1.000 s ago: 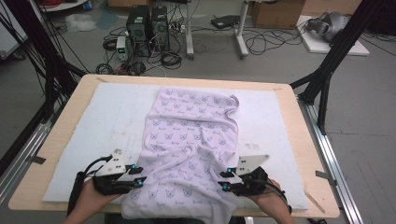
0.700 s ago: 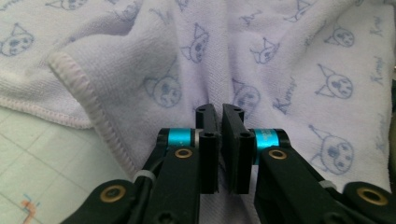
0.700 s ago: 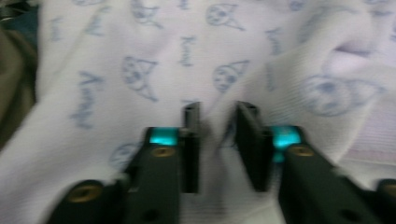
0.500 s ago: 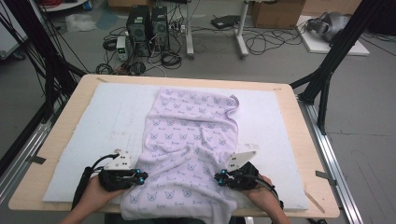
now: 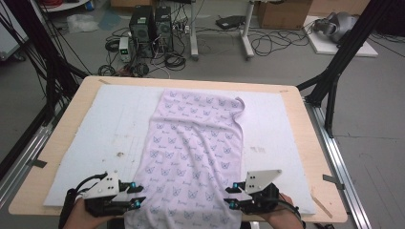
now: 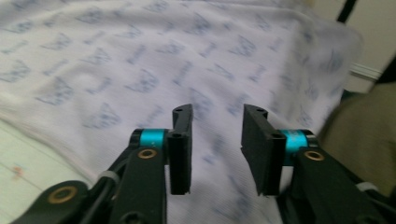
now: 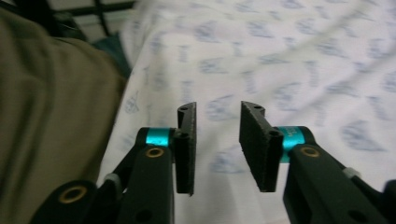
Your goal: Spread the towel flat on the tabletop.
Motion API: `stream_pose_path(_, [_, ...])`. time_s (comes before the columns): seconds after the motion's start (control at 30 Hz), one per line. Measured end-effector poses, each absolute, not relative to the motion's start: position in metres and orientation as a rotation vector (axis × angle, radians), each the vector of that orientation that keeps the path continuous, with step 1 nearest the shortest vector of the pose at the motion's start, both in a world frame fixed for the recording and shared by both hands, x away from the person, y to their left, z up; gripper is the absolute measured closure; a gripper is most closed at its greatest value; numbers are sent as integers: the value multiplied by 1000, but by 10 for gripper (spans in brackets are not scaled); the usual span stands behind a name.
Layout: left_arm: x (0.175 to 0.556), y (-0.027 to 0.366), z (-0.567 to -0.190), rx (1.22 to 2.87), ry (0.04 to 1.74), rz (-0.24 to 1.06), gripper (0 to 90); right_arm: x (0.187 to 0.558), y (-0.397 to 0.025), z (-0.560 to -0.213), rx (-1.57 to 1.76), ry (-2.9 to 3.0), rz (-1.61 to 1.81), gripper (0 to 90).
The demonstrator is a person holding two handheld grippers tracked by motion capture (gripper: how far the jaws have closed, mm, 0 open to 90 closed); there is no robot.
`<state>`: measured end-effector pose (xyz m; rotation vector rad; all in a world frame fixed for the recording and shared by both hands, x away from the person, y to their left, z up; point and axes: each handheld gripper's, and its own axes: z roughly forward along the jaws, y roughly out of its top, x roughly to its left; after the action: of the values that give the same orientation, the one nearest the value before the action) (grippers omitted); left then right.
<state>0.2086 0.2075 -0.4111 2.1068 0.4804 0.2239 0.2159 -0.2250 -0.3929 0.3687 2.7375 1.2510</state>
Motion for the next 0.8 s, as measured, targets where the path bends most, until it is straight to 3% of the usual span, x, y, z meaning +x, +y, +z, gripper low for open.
stream_pose_path(0.17, [251,200,-426,2157,541,285,598,254,-221,-412,482,2739,1214,580])
stream_pose_path(0.3, [278,198,-444,2224,593,227,575,281,-216,-429,531,2764,1164,565])
stream_pose_path(0.33, [279,200,-446,2201,575,230,603,286,-215,-432,547,2773,1144,566])
stream_pose_path(0.37, [280,201,-446,2201,573,229,723,290,-213,-435,554,2784,1133,575])
stream_pose_path(0.43, [279,203,-444,2217,559,229,869,292,-211,-440,547,2779,1121,640])
stream_pose_path(0.57, [271,208,-443,2222,557,248,881,293,-209,-440,527,2797,1153,853])
stream_pose_path(0.8, [241,233,-436,2205,583,265,882,279,-206,-430,456,2771,1214,879])
